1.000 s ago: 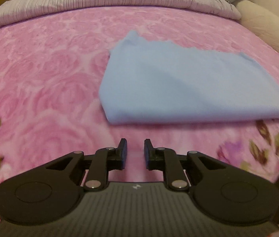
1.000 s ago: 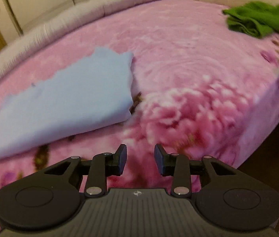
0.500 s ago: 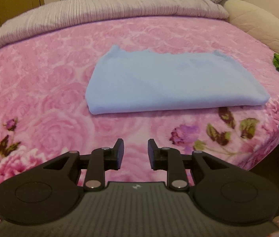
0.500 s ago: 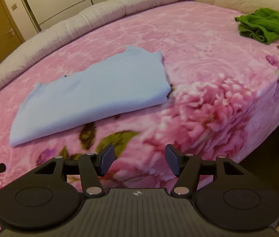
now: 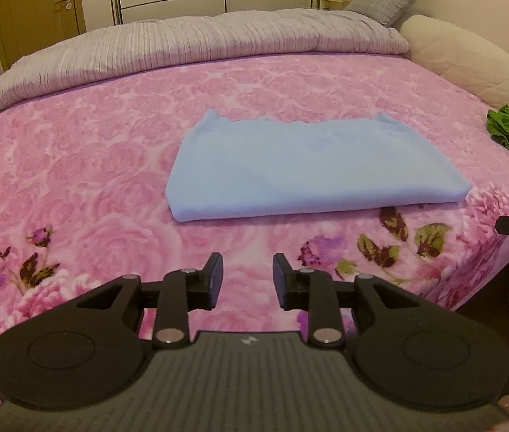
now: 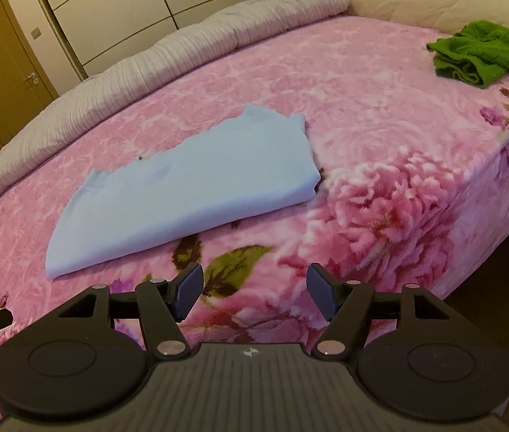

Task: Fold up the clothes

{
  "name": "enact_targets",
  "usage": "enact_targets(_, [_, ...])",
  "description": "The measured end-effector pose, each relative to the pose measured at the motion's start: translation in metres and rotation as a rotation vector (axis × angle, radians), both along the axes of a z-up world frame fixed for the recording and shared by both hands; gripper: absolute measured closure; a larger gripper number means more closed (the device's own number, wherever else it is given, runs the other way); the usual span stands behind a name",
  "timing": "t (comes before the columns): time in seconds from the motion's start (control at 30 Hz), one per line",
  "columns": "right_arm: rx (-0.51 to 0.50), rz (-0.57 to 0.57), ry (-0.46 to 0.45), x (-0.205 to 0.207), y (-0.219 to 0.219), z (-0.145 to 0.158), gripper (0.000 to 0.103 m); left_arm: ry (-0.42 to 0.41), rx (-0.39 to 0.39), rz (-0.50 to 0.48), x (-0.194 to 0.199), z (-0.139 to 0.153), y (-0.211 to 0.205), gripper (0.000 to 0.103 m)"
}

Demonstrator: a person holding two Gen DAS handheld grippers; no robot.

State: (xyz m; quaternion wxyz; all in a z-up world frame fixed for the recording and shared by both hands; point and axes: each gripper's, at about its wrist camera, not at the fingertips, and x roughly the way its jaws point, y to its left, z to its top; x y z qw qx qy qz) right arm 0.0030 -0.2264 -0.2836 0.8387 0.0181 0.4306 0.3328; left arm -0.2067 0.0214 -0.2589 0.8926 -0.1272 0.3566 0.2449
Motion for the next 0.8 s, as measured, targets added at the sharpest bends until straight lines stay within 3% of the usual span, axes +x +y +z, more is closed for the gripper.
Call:
enact_targets(0.2, [0.029,-0.022,0.061,0.016,0.004,-0.017,0.036,-0.054,-0.130,0.032,0.005,-0.020,0.034,0.078])
enact_targets(0.27, [0.077,-0.031,0.110,0.024,0.005,-0.025,0.037,-0.072,-0.174,0.043,0.006,-0.026,0.045,0.077])
enact_targets(0.37, [0.211,-0.076,0.226,0.042,0.004,-0.040,0.037,-0.099,-0.239,0.059,0.009,-0.036,0.063,0.066])
enact_targets(0.57, [0.431,-0.205,0.427,0.079,0.009,-0.073,0.037,-0.201,-0.487,0.206,0.027,-0.065,0.118,0.058])
enact_targets(0.8, [0.486,-0.377,0.507,0.114,0.024,-0.099,0.044,-0.287,-0.733,0.366,0.046,-0.105,0.168,0.058])
